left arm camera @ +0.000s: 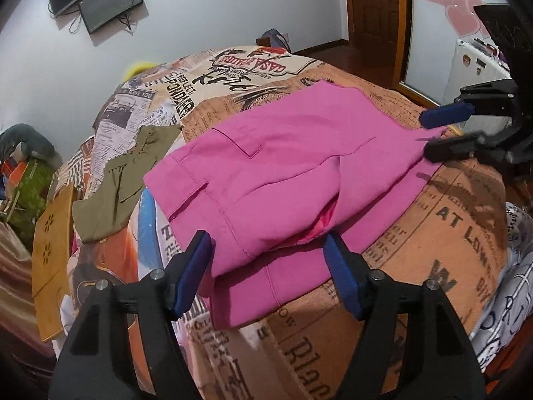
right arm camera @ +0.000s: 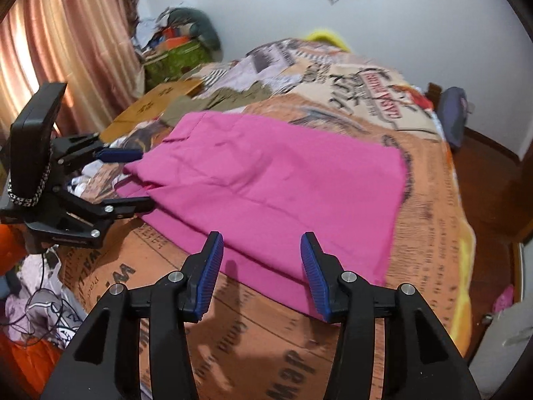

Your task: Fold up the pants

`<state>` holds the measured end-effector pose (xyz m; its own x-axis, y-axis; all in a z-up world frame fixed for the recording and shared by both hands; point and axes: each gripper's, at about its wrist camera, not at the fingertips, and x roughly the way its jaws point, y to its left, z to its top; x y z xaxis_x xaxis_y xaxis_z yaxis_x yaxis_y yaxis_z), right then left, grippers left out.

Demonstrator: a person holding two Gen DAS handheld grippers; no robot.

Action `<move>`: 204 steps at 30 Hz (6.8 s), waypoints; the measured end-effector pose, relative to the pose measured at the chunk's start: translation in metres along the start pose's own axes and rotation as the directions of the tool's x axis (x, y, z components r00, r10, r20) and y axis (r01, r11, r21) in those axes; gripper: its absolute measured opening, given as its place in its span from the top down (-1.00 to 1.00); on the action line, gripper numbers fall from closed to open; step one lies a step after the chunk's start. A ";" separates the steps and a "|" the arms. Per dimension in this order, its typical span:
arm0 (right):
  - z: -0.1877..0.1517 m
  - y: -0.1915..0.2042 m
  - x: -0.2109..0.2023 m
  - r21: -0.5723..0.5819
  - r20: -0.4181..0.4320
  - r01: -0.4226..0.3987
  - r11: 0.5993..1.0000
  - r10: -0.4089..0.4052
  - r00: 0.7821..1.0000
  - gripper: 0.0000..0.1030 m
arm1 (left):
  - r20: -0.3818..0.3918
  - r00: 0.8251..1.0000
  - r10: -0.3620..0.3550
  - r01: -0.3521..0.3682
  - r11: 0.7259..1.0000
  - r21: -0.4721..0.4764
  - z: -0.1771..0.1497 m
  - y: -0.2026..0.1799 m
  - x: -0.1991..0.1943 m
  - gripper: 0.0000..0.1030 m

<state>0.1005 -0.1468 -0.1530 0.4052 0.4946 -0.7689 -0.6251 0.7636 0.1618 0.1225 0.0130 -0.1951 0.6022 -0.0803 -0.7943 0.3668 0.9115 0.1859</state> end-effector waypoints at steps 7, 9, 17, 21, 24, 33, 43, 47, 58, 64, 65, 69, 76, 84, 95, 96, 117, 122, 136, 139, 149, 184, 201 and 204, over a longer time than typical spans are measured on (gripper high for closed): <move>0.004 0.012 0.024 -0.059 -0.033 -0.009 0.998 0.007 0.999 0.13 | 0.035 0.999 -0.007 0.006 1.000 0.028 0.009 -0.003 -0.001 -0.28; 0.005 0.012 0.025 -0.067 -0.026 -0.005 0.998 0.004 1.000 0.13 | 0.041 0.999 -0.020 0.019 1.000 0.023 0.013 -0.003 0.000 -0.22; 0.009 0.007 0.027 -0.043 0.009 -0.010 0.999 0.011 1.000 0.77 | 0.012 0.999 -0.047 0.046 0.998 0.048 0.013 -0.010 0.015 0.26; 0.009 0.011 0.020 -0.049 0.053 -0.016 0.999 0.019 0.998 0.84 | 0.058 0.998 -0.034 0.031 0.998 0.047 0.013 -0.013 0.006 0.71; 0.010 0.017 0.012 -0.075 0.072 -0.006 0.997 0.011 0.997 0.87 | 0.077 0.997 -0.026 0.022 0.999 0.048 0.014 -0.014 -0.002 0.74; 0.000 0.022 0.010 -0.101 0.039 -0.024 0.995 0.028 0.999 0.87 | 0.052 0.997 -0.051 0.048 0.998 0.050 0.003 -0.018 -0.007 0.74; -0.006 0.010 -0.002 -0.043 -0.027 -0.031 0.999 0.030 0.999 0.36 | 0.013 0.995 -0.101 0.101 0.995 -0.009 -0.009 -0.014 -0.016 0.59; -0.001 0.002 -0.021 0.002 0.021 -0.052 0.999 0.052 0.998 0.35 | 0.032 0.989 -0.146 0.148 0.987 -0.056 -0.010 -0.004 -0.033 0.37; 0.005 0.003 0.024 0.141 -0.007 -0.102 0.985 0.104 0.995 0.34 | 0.004 0.986 -0.164 0.160 0.956 -0.246 0.006 0.010 -0.013 0.35; -0.013 -0.008 0.024 0.130 -0.021 -0.039 0.991 0.042 0.999 0.35 | -0.017 0.995 -0.099 0.092 0.962 -0.255 -0.010 0.014 -0.005 0.34; -0.015 -0.014 0.022 0.142 -0.025 -0.030 0.989 0.034 0.999 0.35 | -0.018 0.996 -0.087 0.079 0.964 -0.255 -0.013 0.016 -0.005 0.30; -0.028 -0.040 0.016 0.203 -0.035 -0.015 0.979 0.023 0.999 0.34 | -0.021 0.995 -0.099 0.088 0.951 -0.297 -0.027 0.031 -0.007 0.23; -0.058 -0.077 0.008 0.320 -0.085 0.080 0.944 -0.056 0.995 0.34 | 0.012 0.995 -0.094 0.093 0.938 -0.334 -0.040 0.034 -0.013 0.18; -0.043 -0.075 -0.003 0.274 -0.083 0.106 0.956 -0.086 0.993 0.28 | -0.005 0.996 -0.093 0.087 0.944 -0.318 -0.025 0.039 -0.020 0.17; 0.018 -0.093 -0.021 0.266 0.075 0.093 0.960 -0.117 0.990 0.28 | 0.057 0.998 0.022 0.002 0.921 -0.389 0.036 0.106 -0.020 0.16; 0.021 -0.094 -0.020 0.267 0.079 0.095 0.959 -0.120 0.990 0.28 | 0.051 0.998 0.025 -0.002 0.916 -0.401 0.042 0.114 -0.013 0.16; 0.059 -0.173 0.072 0.327 -0.007 0.142 0.934 -0.148 0.989 0.17 | -0.103 0.990 -0.094 0.037 0.890 -0.455 0.058 0.161 0.110 0.11; 0.056 -0.178 0.090 0.325 -0.046 0.147 0.934 -0.140 0.989 0.15 | -0.101 0.987 -0.127 0.065 0.881 -0.468 0.048 0.155 0.111 0.03; 0.060 -0.164 0.095 0.211 0.008 0.194 0.958 -0.201 0.980 0.89 | -0.079 0.996 -0.046 0.008 0.905 -0.426 0.050 0.141 0.098 0.72; 0.063 -0.164 0.093 0.197 0.026 0.219 0.955 -0.229 0.973 0.91 | -0.059 0.998 -0.006 -0.017 0.922 -0.386 0.051 0.136 0.092 0.72; 0.065 -0.179 0.107 0.206 -0.043 0.279 0.938 -0.277 0.960 0.95 | -0.099 0.992 0.076 -0.107 0.926 -0.362 0.041 0.138 0.106 0.65; 0.037 -0.139 0.086 0.152 -0.173 0.156 0.976 -0.129 0.977 0.04 | -0.059 0.994 -0.090 0.062 0.928 -0.368 0.047 0.114 0.094 -0.30; 0.058 -0.060 -0.038 0.132 0.133 0.066 0.989 -0.084 0.988 0.04 | 0.073 0.995 0.065 -0.024 0.887 -0.460 0.037 0.095 -0.044 -0.52; 0.051 -0.043 -0.040 0.117 0.145 0.045 0.992 -0.062 0.987 0.03 | 0.082 0.995 0.060 -0.017 0.894 -0.448 0.026 0.079 -0.058 -0.55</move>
<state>0.1456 -0.1777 -0.0977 0.5357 0.5011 -0.6796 -0.5239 0.8285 0.1979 0.1353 0.0788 -0.1196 0.6788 -0.0585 -0.7320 0.0005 0.9969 -0.0792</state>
